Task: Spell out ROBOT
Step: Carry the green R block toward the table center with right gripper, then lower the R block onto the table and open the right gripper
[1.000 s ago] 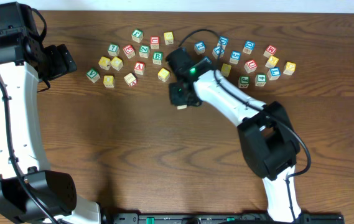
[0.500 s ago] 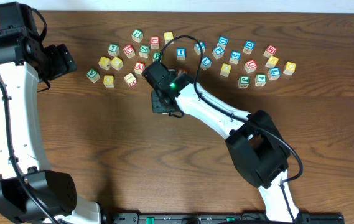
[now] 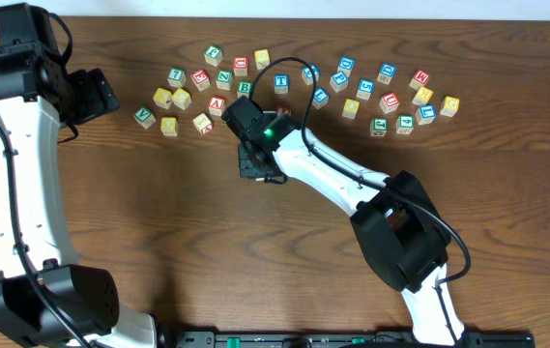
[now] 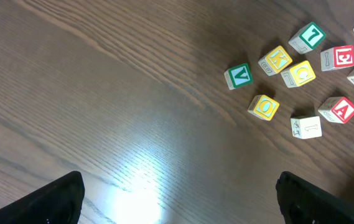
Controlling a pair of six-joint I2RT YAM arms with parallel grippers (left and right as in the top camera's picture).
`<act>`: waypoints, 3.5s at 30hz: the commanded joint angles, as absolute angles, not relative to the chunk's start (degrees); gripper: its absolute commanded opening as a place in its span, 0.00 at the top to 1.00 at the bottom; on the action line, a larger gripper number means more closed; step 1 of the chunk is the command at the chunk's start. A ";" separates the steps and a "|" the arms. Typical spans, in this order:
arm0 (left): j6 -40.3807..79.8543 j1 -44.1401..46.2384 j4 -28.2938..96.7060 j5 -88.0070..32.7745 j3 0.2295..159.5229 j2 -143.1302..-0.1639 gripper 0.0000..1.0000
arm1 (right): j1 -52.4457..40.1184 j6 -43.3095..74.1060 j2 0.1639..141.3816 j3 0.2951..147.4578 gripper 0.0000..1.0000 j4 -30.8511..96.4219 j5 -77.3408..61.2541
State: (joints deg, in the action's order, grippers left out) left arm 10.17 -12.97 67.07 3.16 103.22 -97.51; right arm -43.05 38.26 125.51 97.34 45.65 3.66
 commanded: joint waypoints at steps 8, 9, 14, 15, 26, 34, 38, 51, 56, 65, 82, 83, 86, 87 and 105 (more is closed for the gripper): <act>10.37 -12.95 67.24 3.49 103.55 -98.17 0.02 | -43.13 39.83 125.80 97.69 0.69 45.89 4.60; 10.37 -12.95 67.24 3.49 103.55 -98.17 0.02 | -43.13 39.83 125.80 97.69 0.69 45.87 4.60; 10.39 -12.95 67.24 3.49 103.55 -98.17 0.02 | -43.18 40.32 125.80 97.69 0.69 45.65 4.58; 10.37 -12.95 67.24 3.49 103.55 -98.17 0.02 | -43.20 40.32 125.80 97.69 0.69 45.63 4.58; 10.39 -12.95 67.24 3.49 103.55 -98.17 0.03 | -43.51 40.69 125.99 97.58 0.71 46.70 4.32; 10.37 -12.95 67.24 3.49 103.55 -98.17 0.03 | -43.86 40.69 127.31 97.58 0.73 46.74 3.95; 10.37 -12.95 67.24 3.49 103.55 -98.17 0.03 | -43.88 40.93 127.31 97.58 0.74 45.58 3.95; 10.37 -12.95 67.24 3.49 103.55 -98.17 0.02 | -43.86 45.82 127.31 97.58 0.79 41.89 4.43; 10.37 -12.95 67.24 3.49 103.55 -98.17 0.02 | -43.81 45.78 127.31 97.58 0.77 41.98 4.43; 10.37 -12.95 67.24 3.49 103.55 -98.17 0.02 | -43.81 44.64 127.31 97.60 0.72 42.74 4.38; 10.37 -12.95 67.24 3.49 103.55 -98.17 0.02 | -42.41 32.49 126.65 112.33 0.50 54.08 4.03; 10.37 -12.95 67.24 3.49 103.55 -98.17 0.02 | -42.41 31.66 126.65 113.32 0.50 54.48 3.88; 10.37 -12.95 67.24 3.49 103.55 -98.17 0.02 | -42.41 29.17 126.65 116.79 0.48 56.01 3.90; 10.37 -12.95 67.24 3.49 103.55 -98.17 0.02 | -42.41 28.73 126.65 117.75 0.48 56.58 3.88; 10.41 -12.95 64.14 2.79 103.55 -98.17 0.03 | -32.62 21.32 126.32 129.12 0.40 68.77 -1.23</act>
